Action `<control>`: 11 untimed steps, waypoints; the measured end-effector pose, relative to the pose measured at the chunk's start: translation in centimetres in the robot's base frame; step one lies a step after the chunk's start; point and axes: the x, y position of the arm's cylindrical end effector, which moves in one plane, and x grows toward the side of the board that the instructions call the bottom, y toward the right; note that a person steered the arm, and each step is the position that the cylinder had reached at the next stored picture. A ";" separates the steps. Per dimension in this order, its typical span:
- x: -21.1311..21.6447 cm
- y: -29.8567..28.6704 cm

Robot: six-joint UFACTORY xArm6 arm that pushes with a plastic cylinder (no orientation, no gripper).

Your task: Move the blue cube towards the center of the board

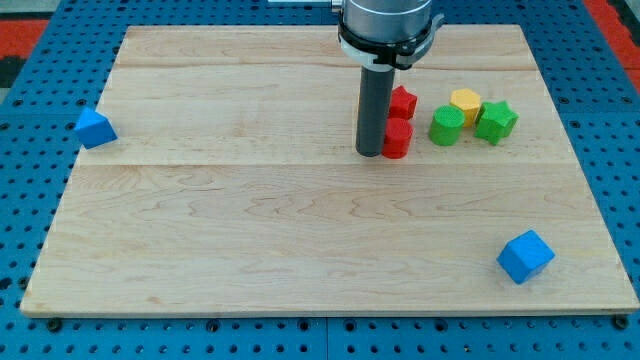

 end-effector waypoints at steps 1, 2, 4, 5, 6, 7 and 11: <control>-0.5 2.0; -1.3 4.3; 10.0 9.3; 11.4 19.1; 12.4 24.6; 17.7 22.2; 10.4 16.1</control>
